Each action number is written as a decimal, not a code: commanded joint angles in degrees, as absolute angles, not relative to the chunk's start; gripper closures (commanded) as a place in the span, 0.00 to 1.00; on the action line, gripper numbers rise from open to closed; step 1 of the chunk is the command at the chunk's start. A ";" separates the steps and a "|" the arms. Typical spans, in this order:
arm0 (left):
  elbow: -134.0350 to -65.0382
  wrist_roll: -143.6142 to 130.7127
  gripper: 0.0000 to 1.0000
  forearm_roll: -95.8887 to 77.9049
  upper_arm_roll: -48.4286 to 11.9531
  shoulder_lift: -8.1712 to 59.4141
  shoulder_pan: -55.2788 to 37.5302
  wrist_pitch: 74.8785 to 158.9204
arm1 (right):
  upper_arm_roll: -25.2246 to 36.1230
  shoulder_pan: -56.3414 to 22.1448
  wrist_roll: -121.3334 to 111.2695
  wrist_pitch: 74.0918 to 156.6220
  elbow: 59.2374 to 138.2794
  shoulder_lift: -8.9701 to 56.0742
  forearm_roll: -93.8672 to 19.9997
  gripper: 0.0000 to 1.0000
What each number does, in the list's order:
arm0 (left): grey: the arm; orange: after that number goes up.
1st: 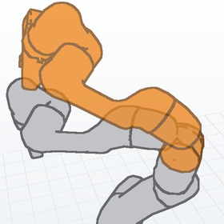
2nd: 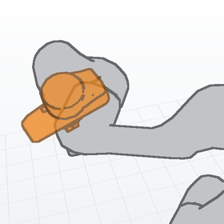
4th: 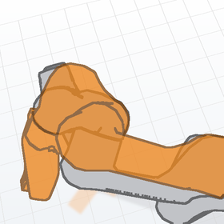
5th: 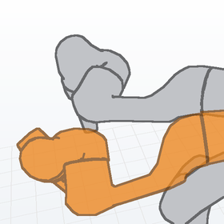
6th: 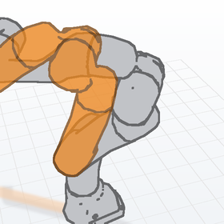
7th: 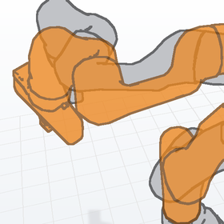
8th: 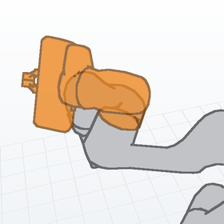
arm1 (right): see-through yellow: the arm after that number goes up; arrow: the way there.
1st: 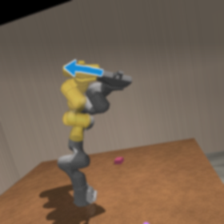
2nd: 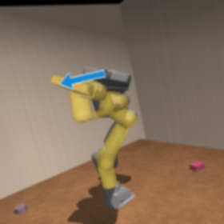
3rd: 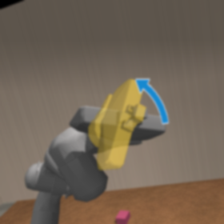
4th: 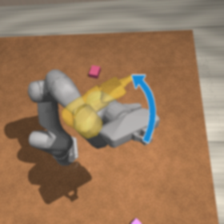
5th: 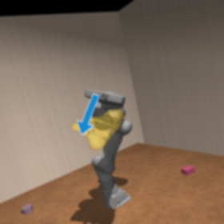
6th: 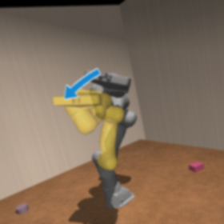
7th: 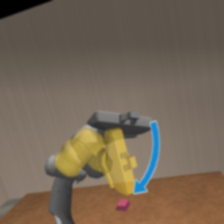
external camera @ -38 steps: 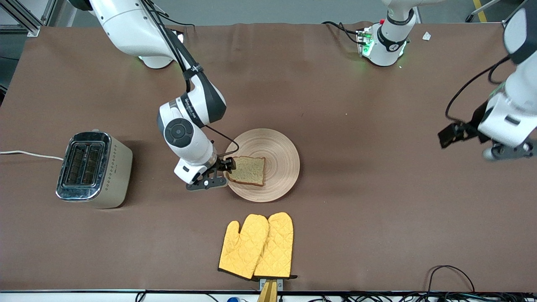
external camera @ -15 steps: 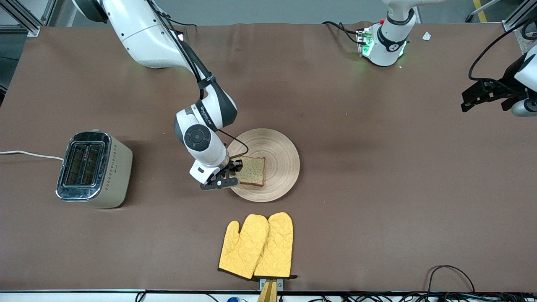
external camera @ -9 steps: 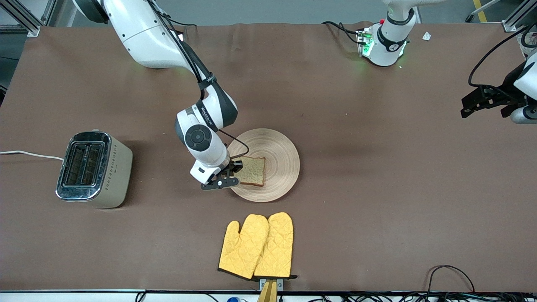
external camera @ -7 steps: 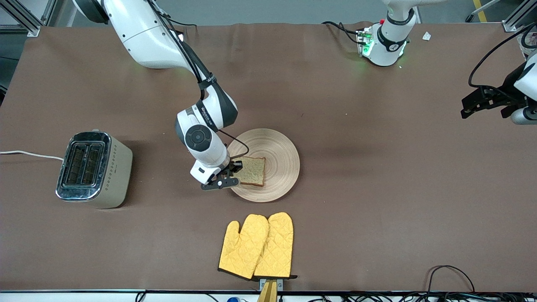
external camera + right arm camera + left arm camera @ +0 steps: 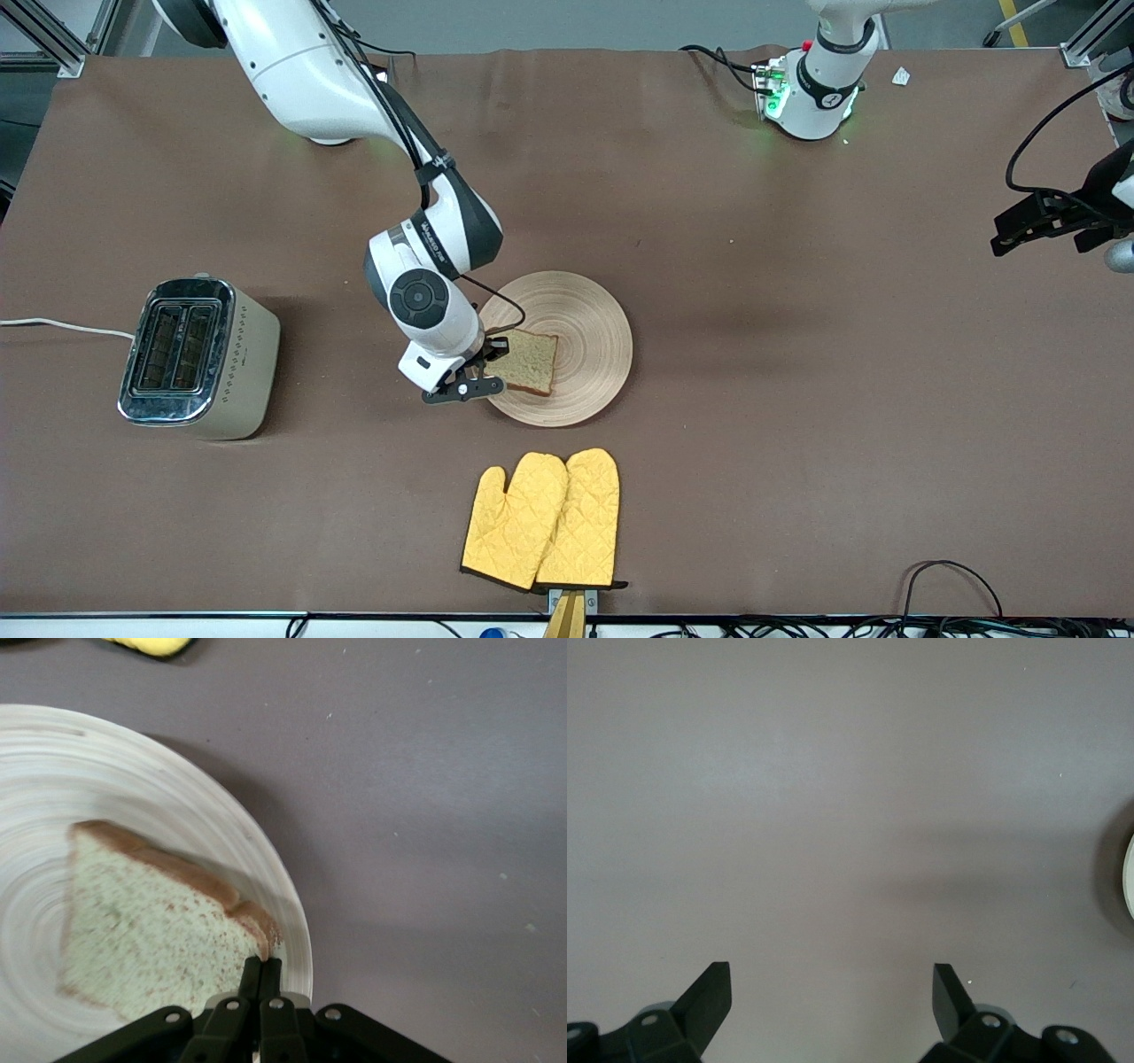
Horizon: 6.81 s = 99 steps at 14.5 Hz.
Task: Move plate and put bread in toaster
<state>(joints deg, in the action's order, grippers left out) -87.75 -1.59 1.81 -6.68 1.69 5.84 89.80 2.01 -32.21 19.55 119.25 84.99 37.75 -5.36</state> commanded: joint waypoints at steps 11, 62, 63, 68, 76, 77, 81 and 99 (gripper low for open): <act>-87.01 -0.97 0.00 1.49 -6.68 1.49 5.71 89.30 | 14.22 -24.70 12.60 87.46 76.46 22.59 16.42 0.99; -84.90 -0.97 0.00 3.08 -7.29 2.29 5.01 89.74 | 19.42 -22.32 -2.81 82.09 77.17 29.00 31.46 0.99; -84.90 -0.97 0.00 3.08 -7.29 2.37 4.92 89.74 | 19.42 -22.32 -2.81 82.18 77.17 29.09 31.55 0.99; -84.90 -0.97 0.00 3.16 -7.29 2.29 5.01 89.74 | 19.34 -21.71 -2.72 82.44 77.43 29.09 31.46 0.99; -84.90 -1.75 0.00 3.08 -9.39 1.76 5.01 88.95 | 19.25 -22.41 -2.02 83.93 77.52 31.81 31.38 0.99; -84.90 -1.76 0.00 3.08 -9.93 1.50 5.01 88.95 | 19.25 -22.59 -2.02 84.54 77.61 32.08 31.29 0.99; -84.90 -1.23 0.00 2.99 -10.37 1.85 4.92 88.95 | 19.07 -22.41 -1.93 86.48 77.61 33.92 30.85 0.88; -81.65 -1.23 0.00 2.90 -9.84 5.80 5.10 90.79 | 19.77 -15.47 -7.97 94.89 90.82 2.84 -3.17 0.00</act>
